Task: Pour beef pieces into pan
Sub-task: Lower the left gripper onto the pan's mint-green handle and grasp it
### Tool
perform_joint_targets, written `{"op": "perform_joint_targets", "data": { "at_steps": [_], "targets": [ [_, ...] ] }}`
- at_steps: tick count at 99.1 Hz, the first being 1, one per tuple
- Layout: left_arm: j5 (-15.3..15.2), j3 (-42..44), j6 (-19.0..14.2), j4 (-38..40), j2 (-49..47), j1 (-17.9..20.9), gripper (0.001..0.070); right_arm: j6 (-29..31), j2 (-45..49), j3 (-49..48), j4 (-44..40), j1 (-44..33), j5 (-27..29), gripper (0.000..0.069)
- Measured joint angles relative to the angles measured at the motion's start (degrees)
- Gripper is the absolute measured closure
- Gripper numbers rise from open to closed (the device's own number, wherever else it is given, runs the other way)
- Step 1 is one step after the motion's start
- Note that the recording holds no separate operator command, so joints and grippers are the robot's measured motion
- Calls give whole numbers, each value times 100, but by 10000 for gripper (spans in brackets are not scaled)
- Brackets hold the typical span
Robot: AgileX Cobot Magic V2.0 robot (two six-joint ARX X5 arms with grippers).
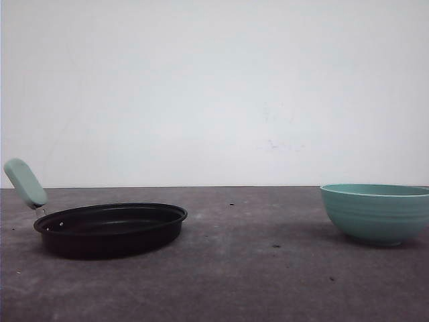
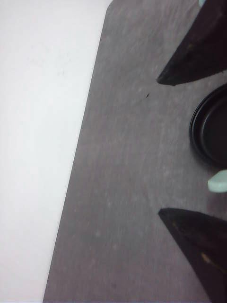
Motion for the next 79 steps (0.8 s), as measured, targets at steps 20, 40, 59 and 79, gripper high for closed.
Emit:
{"op": "perform_joint_targets", "data": {
  "at_steps": [20,40,59,79],
  "targets": [
    [278,0,-192,-9,0,0,203,-17,0,0,-120,0,-2,8],
    [367,0,-278,-262,24,0,203,-15,37,0,-175,0,-2,8],
    [367,0,-354,-280,286,0,203,-13,249,9,-470,0,-2,8],
    [459,0,-555,-138,866,2,197,177,684,9,-1078,0,-223,8]
  ]
}}
